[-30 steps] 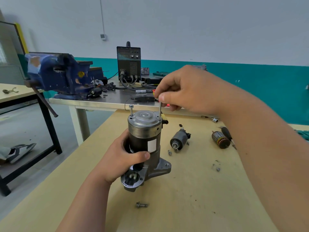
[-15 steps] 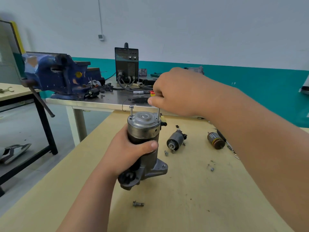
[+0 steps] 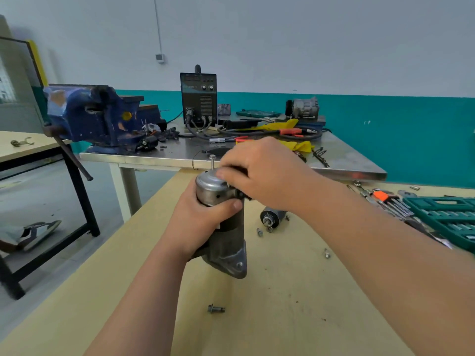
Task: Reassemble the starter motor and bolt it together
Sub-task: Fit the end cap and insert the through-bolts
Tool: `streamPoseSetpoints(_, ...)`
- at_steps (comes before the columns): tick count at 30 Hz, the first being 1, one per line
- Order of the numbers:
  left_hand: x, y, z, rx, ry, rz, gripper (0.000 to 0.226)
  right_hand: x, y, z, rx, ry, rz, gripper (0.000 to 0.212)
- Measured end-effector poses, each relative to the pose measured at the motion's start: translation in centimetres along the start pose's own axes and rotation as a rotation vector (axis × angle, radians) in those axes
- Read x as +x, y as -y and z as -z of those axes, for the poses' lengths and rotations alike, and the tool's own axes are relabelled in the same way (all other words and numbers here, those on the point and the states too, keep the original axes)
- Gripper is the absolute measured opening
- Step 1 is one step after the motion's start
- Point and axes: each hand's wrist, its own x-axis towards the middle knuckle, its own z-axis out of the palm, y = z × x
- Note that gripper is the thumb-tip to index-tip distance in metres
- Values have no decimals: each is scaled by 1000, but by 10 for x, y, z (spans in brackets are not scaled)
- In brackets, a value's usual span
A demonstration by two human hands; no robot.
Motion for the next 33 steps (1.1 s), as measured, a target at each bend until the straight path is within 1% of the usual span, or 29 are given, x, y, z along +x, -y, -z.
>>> streamPoseSetpoints(3, 2, 1, -4, 0, -19, 5, 76, -6, -4, -2, -25, -21, -40, 29)
streamPoseSetpoints(5, 3, 2, -4, -3, -22, 7, 71, -9, -1, -2, -106, -14, -25, 31)
streamPoseSetpoints(7, 2, 3, -3, -5, -31, -2, 62, -9, 3, 2, -139, 42, -9, 32)
streamPoseSetpoints(10, -2, 3, -2, 2, -47, 2, 64, -2, 5, 13, -184, 183, -2, 28)
streamPoseSetpoints(13, -2, 0, -5, 34, -48, 5, 51, 7, 7, 23, -240, 201, -41, 28)
streamPoseSetpoints(15, -1, 0, -6, 41, -42, 9, 49, 9, 7, 26, -191, 212, -66, 28)
streamPoseSetpoints(18, -2, -1, -8, 31, -37, 6, 61, 8, 6, 29, -120, 253, -77, 27)
streamPoseSetpoints(23, -3, -5, -10, 58, -40, -12, 83, 8, 2, 35, -182, 301, -95, 24)
streamPoseSetpoints(28, -4, -4, -11, 97, -30, -33, 88, 5, -1, 37, -220, 310, -103, 31)
streamPoseSetpoints(30, -3, -3, -12, 117, -25, -26, 81, 5, 0, 35, -264, 313, -101, 35)
streamPoseSetpoints(33, 0, -3, -12, 138, -10, -20, 60, 7, 1, 33, -293, 315, -92, 38)
